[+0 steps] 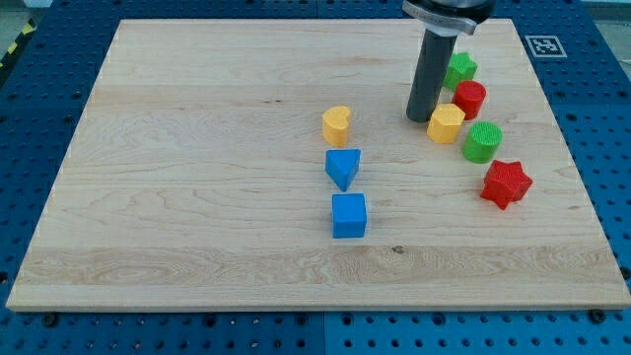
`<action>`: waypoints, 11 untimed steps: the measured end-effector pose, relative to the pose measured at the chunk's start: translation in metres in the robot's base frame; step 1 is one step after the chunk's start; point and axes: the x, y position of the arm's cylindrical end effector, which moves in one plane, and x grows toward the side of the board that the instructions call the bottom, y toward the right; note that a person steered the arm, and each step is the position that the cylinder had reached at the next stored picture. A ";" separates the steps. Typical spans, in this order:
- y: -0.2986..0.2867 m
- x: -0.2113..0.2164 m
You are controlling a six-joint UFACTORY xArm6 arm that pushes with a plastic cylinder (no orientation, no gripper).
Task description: Push the yellow hexagon below the red circle
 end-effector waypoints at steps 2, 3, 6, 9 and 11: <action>-0.016 0.008; -0.037 0.008; -0.022 0.030; 0.005 0.040; 0.015 0.038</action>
